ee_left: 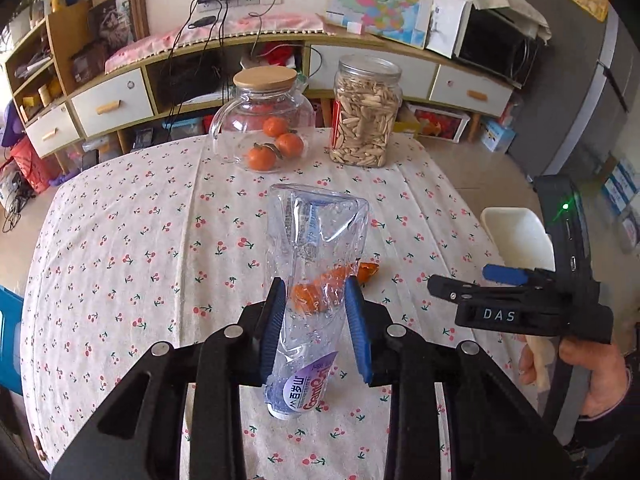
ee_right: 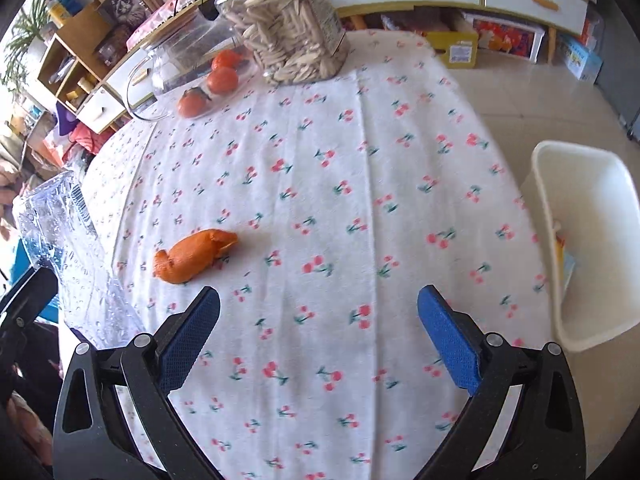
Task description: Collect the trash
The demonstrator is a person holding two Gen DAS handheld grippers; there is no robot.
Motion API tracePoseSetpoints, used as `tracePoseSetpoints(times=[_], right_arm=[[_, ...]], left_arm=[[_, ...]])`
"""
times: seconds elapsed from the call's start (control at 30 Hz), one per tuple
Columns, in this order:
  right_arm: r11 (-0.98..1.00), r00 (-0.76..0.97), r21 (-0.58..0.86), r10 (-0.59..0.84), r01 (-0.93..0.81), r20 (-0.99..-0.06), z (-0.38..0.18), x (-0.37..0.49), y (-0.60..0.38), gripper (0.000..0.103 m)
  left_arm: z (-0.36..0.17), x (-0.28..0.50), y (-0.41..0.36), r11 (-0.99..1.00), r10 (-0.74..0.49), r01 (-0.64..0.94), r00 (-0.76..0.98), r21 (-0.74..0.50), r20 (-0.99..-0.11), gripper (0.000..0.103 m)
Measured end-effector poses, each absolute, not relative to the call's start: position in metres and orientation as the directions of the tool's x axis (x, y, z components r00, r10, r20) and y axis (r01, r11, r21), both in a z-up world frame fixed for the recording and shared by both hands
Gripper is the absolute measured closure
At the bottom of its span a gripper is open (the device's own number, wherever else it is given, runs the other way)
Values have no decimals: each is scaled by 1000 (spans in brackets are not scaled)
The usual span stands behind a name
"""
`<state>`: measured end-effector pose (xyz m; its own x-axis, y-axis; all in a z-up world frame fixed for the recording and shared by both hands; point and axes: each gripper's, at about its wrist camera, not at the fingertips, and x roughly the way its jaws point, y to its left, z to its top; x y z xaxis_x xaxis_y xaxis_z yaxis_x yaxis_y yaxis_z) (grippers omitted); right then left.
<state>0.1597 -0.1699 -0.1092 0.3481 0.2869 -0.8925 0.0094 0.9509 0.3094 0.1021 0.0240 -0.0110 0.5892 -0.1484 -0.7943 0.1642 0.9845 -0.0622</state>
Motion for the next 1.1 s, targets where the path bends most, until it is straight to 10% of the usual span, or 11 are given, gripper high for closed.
tracePoseSetpoints(times=[0.47,0.6,1.1], right_arm=[[949,333,231,152,215,-931,-123,193,-70,23],[941,352,258,171,219,-920,-118,197,-71,81],[949,535,299,202,99,-820,-31,137,-142,95]], left_arm=[[16,88,93,985,-170,89,658,-149,-733,73],[13,91,109,976,-195,54,651,-212,-734,74],[16,82,98,969,-211,54,690,-241,-693,74]])
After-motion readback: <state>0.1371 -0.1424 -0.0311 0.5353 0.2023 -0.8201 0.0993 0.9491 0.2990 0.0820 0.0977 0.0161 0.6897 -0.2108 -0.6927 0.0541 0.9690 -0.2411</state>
